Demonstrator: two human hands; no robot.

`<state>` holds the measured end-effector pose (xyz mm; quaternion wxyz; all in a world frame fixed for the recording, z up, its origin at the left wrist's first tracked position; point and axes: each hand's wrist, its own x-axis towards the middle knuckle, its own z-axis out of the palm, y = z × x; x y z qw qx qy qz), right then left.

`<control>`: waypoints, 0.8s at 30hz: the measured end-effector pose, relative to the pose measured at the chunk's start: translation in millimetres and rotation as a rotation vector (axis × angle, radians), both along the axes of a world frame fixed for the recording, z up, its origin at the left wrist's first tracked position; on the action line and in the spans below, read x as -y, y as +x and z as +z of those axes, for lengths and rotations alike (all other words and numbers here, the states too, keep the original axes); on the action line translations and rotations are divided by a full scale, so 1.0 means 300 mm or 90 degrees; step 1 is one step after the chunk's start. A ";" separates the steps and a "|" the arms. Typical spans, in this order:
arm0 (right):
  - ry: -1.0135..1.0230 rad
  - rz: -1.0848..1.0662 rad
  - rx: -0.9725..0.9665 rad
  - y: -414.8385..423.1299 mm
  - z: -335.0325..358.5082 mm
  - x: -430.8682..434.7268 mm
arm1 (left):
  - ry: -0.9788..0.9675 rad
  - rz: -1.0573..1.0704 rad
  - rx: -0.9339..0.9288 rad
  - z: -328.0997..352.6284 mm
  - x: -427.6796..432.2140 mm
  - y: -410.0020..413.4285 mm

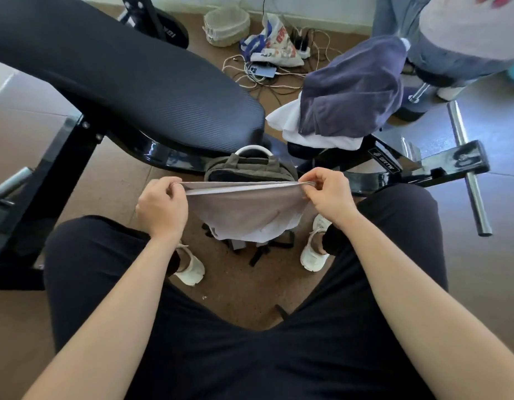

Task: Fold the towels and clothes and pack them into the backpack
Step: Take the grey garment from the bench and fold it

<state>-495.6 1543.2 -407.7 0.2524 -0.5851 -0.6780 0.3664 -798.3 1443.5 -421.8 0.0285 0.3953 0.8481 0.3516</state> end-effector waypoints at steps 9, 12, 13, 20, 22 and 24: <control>0.235 -0.071 -0.173 -0.068 0.080 0.049 | 0.217 -0.121 0.121 0.115 0.021 0.011; 0.085 -0.043 -0.091 -0.034 0.037 0.024 | -0.191 -0.157 0.178 0.048 0.017 -0.040; 0.056 -0.039 -0.089 -0.024 0.030 0.024 | -0.209 -0.148 0.168 0.047 0.025 -0.045; 0.128 -0.095 -0.193 -0.067 0.100 0.009 | 0.167 -0.147 0.233 0.153 -0.022 0.004; 0.097 -0.100 -0.246 -0.080 0.119 -0.015 | 0.117 -0.164 0.260 0.169 -0.055 -0.023; 0.078 -0.100 -0.270 -0.098 0.149 -0.045 | 0.014 -0.192 0.164 0.217 -0.079 -0.046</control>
